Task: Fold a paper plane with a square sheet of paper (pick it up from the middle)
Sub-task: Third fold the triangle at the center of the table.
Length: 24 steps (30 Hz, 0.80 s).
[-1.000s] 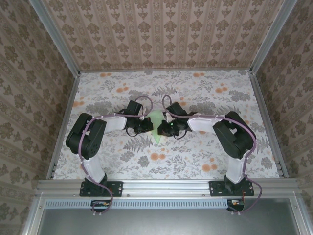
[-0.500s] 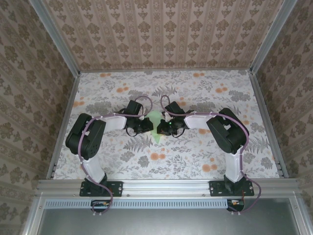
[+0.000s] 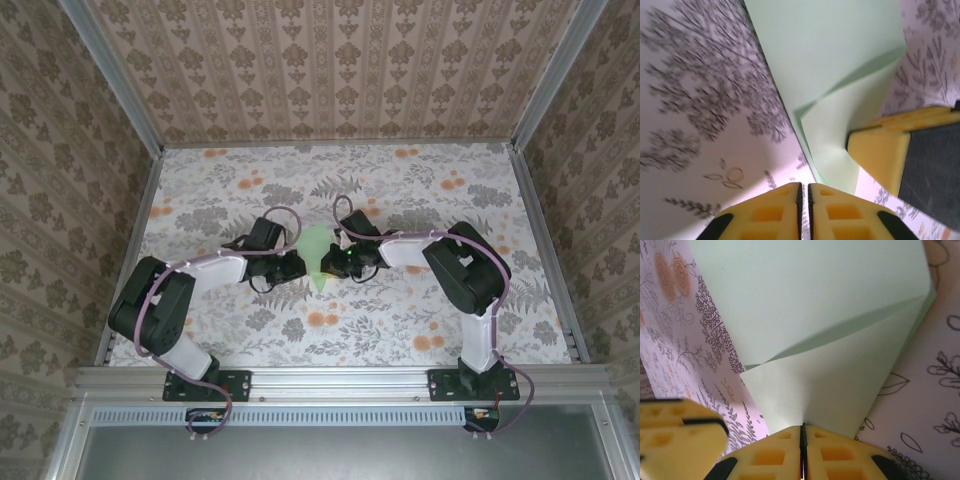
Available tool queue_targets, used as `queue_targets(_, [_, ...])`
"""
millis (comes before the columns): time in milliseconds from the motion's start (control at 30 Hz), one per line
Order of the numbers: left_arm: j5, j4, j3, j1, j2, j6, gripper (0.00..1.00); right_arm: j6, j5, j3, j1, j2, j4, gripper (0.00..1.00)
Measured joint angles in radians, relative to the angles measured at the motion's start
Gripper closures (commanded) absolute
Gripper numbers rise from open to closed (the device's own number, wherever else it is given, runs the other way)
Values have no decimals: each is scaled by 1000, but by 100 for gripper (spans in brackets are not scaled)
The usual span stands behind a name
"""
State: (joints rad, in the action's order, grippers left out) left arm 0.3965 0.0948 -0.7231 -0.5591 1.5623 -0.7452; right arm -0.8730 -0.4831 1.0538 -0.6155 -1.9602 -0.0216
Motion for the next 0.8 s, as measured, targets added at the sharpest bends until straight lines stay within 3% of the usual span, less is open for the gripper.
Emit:
queue_targets(400, [52, -89, 18, -85, 18, -56, 98, -107, 5, -30, -13, 8, -61, 88])
queue_targets(800, [55, -88, 14, -87, 81, -68, 100, -41, 4, -30, -11, 33, -39, 87])
